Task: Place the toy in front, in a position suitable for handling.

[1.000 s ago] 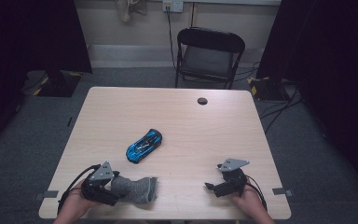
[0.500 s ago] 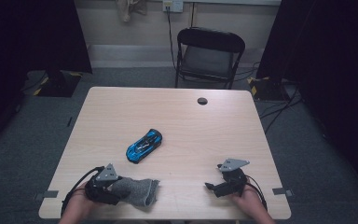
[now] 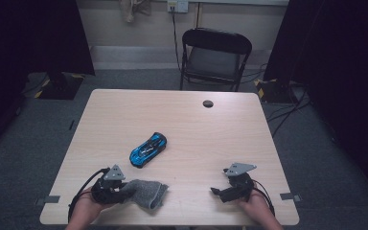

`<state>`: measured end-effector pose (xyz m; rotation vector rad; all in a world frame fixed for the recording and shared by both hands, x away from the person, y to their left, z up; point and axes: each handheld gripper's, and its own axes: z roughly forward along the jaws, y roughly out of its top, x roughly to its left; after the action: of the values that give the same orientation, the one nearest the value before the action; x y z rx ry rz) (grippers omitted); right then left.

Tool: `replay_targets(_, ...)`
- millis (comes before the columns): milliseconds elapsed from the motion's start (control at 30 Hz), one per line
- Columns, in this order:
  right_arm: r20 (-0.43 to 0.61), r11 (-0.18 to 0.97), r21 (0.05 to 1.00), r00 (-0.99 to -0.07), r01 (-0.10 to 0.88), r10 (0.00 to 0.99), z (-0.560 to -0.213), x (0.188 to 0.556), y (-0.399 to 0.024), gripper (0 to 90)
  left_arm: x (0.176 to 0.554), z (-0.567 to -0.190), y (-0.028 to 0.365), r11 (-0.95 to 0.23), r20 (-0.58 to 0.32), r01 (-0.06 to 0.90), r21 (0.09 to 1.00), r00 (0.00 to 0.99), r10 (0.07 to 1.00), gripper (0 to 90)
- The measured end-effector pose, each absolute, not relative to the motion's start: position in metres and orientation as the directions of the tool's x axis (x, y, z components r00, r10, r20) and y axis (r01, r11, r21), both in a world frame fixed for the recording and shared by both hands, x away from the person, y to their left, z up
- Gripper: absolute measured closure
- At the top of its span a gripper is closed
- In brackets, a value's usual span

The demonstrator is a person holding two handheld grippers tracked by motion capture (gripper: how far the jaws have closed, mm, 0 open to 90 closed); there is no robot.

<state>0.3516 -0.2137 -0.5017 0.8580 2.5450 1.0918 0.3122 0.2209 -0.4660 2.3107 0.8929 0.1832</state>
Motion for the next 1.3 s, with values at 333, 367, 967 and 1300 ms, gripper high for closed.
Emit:
replay_targets(333,0.009,0.548,0.722,-0.798,0.422,0.602,-0.502,0.352,-0.214,9.3,0.327,-0.453,0.196,-0.541,-0.118,0.532,0.651,0.776,0.620,67.3)
replay_targets(367,0.009,0.548,0.723,-0.798,0.421,0.602,-0.502,0.352,-0.214,9.3,0.330,-0.451,0.190,-0.545,-0.111,0.525,0.654,0.779,0.617,67.3)
replay_targets(967,0.009,0.548,0.722,-0.798,0.422,0.602,-0.502,0.352,-0.214,9.3,0.381,-0.462,0.100,-0.581,-0.114,0.497,0.645,0.814,0.570,66.6)
replay_targets(1300,0.009,0.548,0.722,-0.799,0.421,0.602,-0.502,0.352,-0.214,9.3,0.391,-0.472,0.086,-0.567,-0.127,0.518,0.640,0.800,0.587,61.3)
